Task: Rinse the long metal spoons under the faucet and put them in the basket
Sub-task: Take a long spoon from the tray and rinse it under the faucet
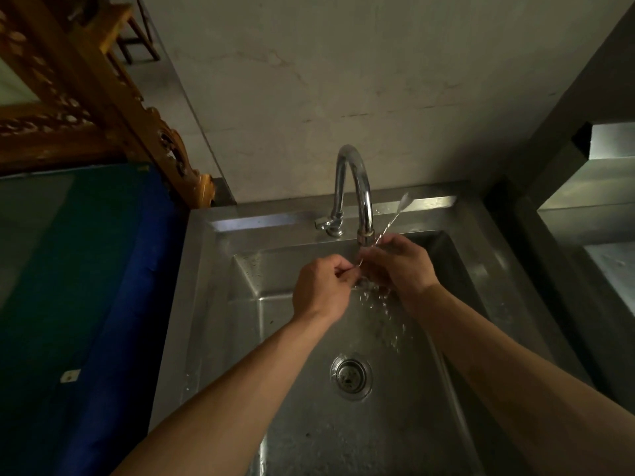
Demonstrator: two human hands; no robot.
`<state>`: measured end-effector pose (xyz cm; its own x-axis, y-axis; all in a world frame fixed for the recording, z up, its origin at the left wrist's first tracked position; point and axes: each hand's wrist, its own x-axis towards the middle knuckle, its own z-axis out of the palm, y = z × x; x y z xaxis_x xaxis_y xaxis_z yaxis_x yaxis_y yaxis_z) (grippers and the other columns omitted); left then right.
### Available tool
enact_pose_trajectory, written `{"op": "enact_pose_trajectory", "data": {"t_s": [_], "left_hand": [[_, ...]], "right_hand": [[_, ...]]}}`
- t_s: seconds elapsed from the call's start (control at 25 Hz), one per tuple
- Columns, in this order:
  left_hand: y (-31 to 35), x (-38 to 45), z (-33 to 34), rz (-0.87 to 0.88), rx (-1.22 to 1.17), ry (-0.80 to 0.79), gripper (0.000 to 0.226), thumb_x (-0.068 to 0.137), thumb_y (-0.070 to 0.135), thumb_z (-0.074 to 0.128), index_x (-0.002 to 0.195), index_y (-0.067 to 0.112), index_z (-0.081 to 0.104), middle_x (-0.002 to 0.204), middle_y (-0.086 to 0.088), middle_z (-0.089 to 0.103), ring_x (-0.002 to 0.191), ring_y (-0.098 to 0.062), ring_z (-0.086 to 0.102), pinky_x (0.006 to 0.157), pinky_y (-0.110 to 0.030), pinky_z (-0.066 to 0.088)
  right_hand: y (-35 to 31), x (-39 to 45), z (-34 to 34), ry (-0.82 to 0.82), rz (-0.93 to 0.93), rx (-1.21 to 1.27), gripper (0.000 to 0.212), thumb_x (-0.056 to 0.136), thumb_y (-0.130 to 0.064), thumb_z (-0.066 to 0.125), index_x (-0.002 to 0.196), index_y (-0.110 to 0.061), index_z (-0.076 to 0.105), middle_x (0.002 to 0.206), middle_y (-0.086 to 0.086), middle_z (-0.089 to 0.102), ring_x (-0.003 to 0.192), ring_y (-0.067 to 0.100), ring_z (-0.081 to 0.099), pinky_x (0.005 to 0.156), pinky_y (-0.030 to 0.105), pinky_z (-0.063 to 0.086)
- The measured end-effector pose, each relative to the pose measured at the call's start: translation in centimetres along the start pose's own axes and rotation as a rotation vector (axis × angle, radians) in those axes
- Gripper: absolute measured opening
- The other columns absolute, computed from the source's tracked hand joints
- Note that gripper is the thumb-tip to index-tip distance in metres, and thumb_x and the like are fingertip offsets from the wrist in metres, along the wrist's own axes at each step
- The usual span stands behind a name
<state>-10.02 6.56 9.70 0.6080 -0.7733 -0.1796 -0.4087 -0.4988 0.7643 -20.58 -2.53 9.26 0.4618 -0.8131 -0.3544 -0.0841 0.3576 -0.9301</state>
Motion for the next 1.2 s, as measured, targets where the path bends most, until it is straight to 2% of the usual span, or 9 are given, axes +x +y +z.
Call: {"op": "enact_pose_trajectory", "data": {"t_s": [0.08, 0.2, 0.28, 0.44, 0.52, 0.72, 0.88, 1.08, 1.2], "left_hand": [[0.4, 0.4, 0.2, 0.038, 0.057, 0.001, 0.010, 0.084, 0.033, 0.067, 0.078, 0.025, 0.068, 0.079, 0.006, 0.072, 0.078, -0.016, 0.067, 0.071, -0.032, 0.052], [0.9, 1.3, 0.1, 0.106, 0.179, 0.078, 0.014, 0.085, 0.040, 0.064, 0.085, 0.027, 0.070, 0.083, 0.007, 0.073, 0.078, -0.016, 0.066, 0.072, -0.033, 0.050], [1.3, 1.8, 0.2, 0.140, 0.131, 0.075, 0.016, 0.086, 0.042, 0.063, 0.090, 0.029, 0.072, 0.086, 0.008, 0.073, 0.073, -0.011, 0.063, 0.067, -0.028, 0.047], [0.4, 1.9, -0.1, 0.207, 0.024, -0.015, 0.016, 0.086, 0.034, 0.066, 0.098, 0.025, 0.074, 0.093, 0.005, 0.075, 0.080, -0.010, 0.067, 0.075, -0.030, 0.052], [-0.9, 1.9, -0.7, 0.215, 0.005, -0.031, 0.015, 0.085, 0.030, 0.068, 0.096, 0.023, 0.075, 0.091, 0.005, 0.075, 0.082, -0.011, 0.067, 0.077, -0.031, 0.052], [-1.9, 1.4, -0.8, 0.070, -0.230, -0.124, 0.009, 0.078, 0.019, 0.075, 0.080, 0.027, 0.074, 0.074, 0.014, 0.070, 0.067, 0.008, 0.061, 0.065, -0.008, 0.044], [-0.6, 1.5, 0.2, 0.004, -0.271, -0.099, 0.016, 0.075, 0.030, 0.078, 0.064, 0.025, 0.068, 0.062, 0.013, 0.065, 0.057, 0.004, 0.057, 0.059, -0.013, 0.043], [1.6, 2.5, 0.4, -0.006, -0.349, -0.135, 0.006, 0.083, 0.024, 0.070, 0.081, 0.018, 0.071, 0.090, -0.002, 0.072, 0.086, -0.014, 0.066, 0.077, -0.028, 0.049], [1.5, 2.3, 0.1, -0.018, -0.373, -0.149, 0.002, 0.084, 0.018, 0.069, 0.085, 0.020, 0.070, 0.092, 0.000, 0.072, 0.088, -0.013, 0.065, 0.073, -0.020, 0.047]], "right_hand": [[-0.4, 0.3, -0.4, 0.070, -0.016, -0.020, 0.013, 0.090, -0.024, 0.065, 0.087, -0.012, 0.066, 0.067, -0.004, 0.073, 0.061, 0.011, 0.070, 0.052, 0.022, 0.054], [-1.2, 0.2, -0.8, -0.004, -0.030, 0.016, 0.008, 0.087, -0.008, 0.066, 0.095, -0.009, 0.067, 0.076, 0.002, 0.076, 0.070, 0.016, 0.073, 0.062, 0.025, 0.058], [-1.8, 0.2, -1.3, -0.012, -0.021, 0.091, 0.021, 0.080, 0.002, 0.069, 0.098, -0.008, 0.068, 0.078, 0.006, 0.075, 0.071, 0.019, 0.072, 0.063, 0.027, 0.058], [-2.5, 1.0, -2.2, 0.139, 0.007, 0.167, 0.006, 0.082, -0.011, 0.073, 0.087, -0.012, 0.069, 0.084, 0.006, 0.076, 0.077, 0.019, 0.073, 0.060, 0.026, 0.053], [-2.6, 1.3, -2.5, 0.164, 0.011, 0.142, 0.003, 0.085, -0.015, 0.072, 0.086, -0.015, 0.068, 0.089, 0.007, 0.076, 0.082, 0.020, 0.073, 0.062, 0.026, 0.052], [-3.1, 1.4, -3.2, 0.150, 0.003, 0.160, 0.009, 0.089, -0.009, 0.065, 0.097, -0.012, 0.069, 0.088, 0.008, 0.076, 0.076, 0.016, 0.073, 0.053, 0.019, 0.051], [-4.2, 1.2, -4.2, 0.191, -0.044, 0.169, 0.013, 0.091, -0.002, 0.060, 0.101, -0.008, 0.066, 0.084, 0.010, 0.072, 0.072, 0.019, 0.071, 0.053, 0.022, 0.049], [-5.8, 1.4, -5.8, 0.303, -0.077, 0.257, 0.012, 0.091, -0.001, 0.060, 0.100, -0.007, 0.066, 0.091, 0.013, 0.072, 0.082, 0.022, 0.073, 0.063, 0.024, 0.055], [-5.9, 1.3, -6.1, 0.326, -0.072, 0.280, 0.012, 0.091, -0.002, 0.060, 0.099, -0.008, 0.066, 0.090, 0.011, 0.072, 0.085, 0.021, 0.073, 0.070, 0.027, 0.056]]}}
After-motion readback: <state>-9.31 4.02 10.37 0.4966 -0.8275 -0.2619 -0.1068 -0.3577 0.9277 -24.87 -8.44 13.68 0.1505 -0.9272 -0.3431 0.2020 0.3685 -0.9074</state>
